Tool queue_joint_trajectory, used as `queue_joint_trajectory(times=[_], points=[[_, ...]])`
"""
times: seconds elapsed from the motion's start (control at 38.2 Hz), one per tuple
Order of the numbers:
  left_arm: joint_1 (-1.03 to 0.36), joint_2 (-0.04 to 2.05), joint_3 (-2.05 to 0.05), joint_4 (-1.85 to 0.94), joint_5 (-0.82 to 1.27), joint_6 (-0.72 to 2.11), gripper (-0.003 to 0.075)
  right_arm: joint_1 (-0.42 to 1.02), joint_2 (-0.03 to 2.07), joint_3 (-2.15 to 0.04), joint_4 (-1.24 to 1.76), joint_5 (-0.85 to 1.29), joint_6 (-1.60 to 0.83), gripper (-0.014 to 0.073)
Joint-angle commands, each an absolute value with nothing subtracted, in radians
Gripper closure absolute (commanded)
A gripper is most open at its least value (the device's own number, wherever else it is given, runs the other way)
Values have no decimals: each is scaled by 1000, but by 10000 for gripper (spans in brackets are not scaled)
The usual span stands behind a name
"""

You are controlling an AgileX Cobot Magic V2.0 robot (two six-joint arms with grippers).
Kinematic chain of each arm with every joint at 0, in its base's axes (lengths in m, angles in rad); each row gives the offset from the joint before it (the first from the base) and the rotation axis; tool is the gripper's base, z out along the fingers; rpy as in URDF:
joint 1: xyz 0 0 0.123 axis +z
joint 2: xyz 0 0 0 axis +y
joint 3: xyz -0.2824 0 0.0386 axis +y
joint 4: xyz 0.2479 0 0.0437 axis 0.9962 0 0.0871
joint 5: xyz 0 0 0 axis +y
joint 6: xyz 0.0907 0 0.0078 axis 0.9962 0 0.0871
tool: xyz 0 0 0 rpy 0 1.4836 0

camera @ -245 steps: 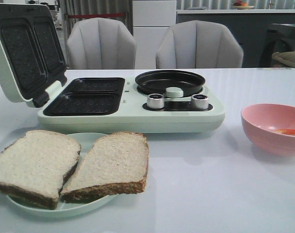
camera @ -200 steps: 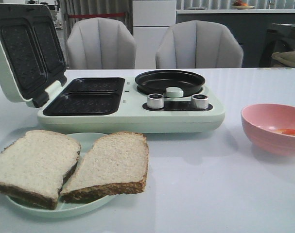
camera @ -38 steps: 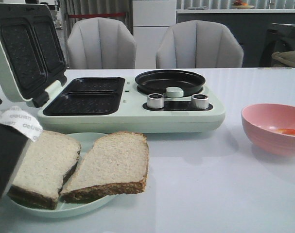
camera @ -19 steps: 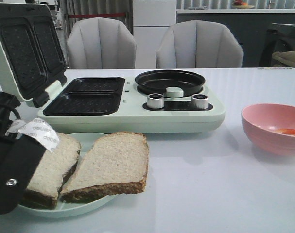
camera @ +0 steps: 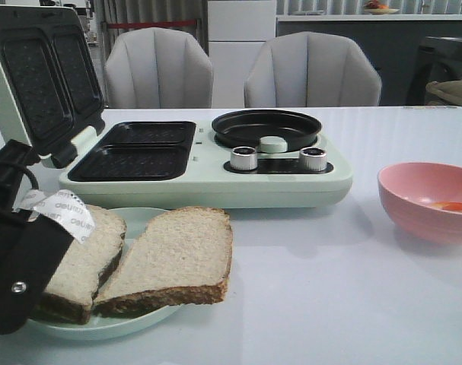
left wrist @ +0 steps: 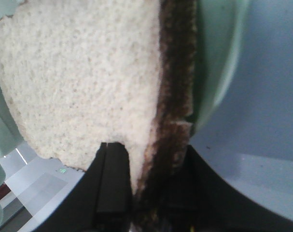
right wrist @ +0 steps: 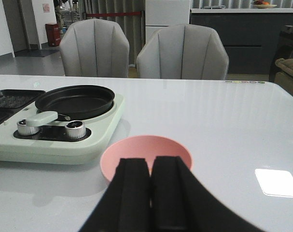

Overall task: Make breakfast with bread and shrimp
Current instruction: 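Lower the left gripper onto the bread slice nearest it and grasp, then lift the bread slice with the left gripper over the press plate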

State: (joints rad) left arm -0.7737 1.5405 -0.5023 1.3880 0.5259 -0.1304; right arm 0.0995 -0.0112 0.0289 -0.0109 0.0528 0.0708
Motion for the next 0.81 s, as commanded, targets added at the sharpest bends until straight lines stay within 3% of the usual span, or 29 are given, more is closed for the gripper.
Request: queue_joint_trajectory(times=[0.0,0.5,0.78], points=[[-783,1509,-512,1371,553,-150,607,95,-30,23,-22,-32,72,450],[-898,1246,-522,1311,687,-237,607,95,-30,23,-22,-32,72,450],[-896,1158,-603,1369,696,-248,607,95,-30,23,-22,-32,72,450]])
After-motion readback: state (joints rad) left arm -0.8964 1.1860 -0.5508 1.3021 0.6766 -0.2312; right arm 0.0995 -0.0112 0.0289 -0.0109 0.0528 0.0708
